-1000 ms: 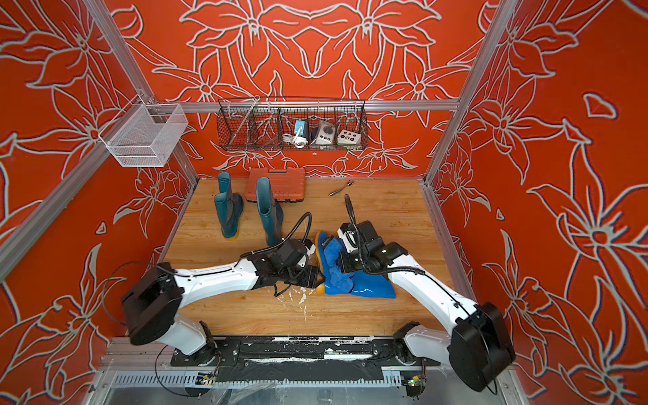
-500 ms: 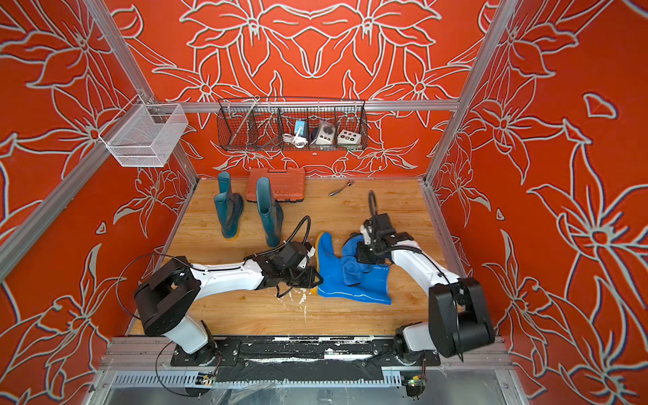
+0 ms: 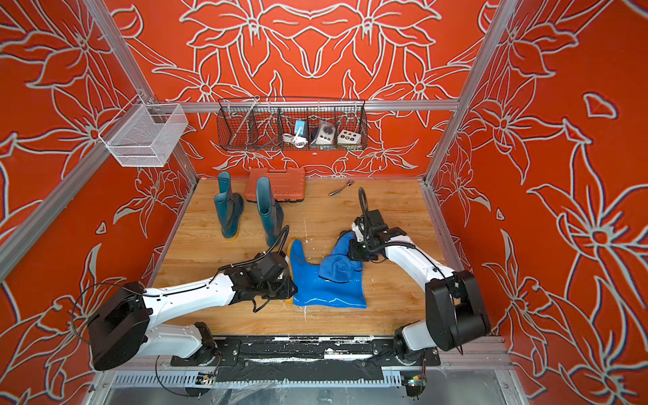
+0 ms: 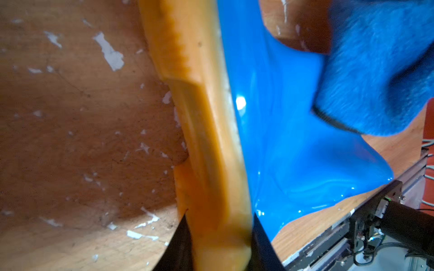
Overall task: Wipe the rubber boots with a cloth
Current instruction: Wipe the dirt off the rubber boot.
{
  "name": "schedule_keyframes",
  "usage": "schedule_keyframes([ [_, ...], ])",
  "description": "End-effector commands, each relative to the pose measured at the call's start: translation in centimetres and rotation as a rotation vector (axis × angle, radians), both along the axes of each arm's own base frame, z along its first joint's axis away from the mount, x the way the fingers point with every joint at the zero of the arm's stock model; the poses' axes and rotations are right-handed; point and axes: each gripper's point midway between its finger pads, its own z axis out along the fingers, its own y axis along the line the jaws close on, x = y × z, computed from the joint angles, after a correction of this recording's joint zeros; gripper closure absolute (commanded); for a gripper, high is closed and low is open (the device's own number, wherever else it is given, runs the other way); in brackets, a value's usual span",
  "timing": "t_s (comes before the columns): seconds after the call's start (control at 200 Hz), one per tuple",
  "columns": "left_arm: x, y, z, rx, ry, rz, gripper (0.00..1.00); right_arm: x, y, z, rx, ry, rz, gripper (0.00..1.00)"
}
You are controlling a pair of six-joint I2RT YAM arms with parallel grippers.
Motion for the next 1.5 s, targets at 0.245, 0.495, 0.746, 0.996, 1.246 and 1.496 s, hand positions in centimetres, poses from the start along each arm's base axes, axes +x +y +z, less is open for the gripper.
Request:
schedule_keyframes([
  [0.245,2.9,-2.7,1.0,-0.053,-0.04,0.029,1.0,-6.4,12.5,1.1,0.12,-0.019,0.282,1.0],
  [0.495,2.4,-2.0,1.1,-0.066,-0.037,0.043,1.0,-2.7,-3.0,-0.6,0.072,-0.002,-0.134,1.0],
  [0.746,2.6,-3.0,0.9,-0.095,-0.019,0.028,1.0,-6.1,7.7,1.3,0.119,-0.073,0.151,1.0],
  [0.996,2.4,-2.6,2.2,-0.121,-0.01,0.017,1.0,-6.1,3.5,-1.2,-0.035,0.002,0.104,1.0],
  [1.246,2.7,-2.5,5.0,-0.232,-0.028,0.011,1.0,-5.2,1.5,2.7,0.105,-0.104,0.006,1.0],
  [1.496,3.3,-3.4,5.8,-0.335,0.022,-0.007,1.0,-10.3,12.0,3.3,0.011,-0.185,0.403,1.0],
])
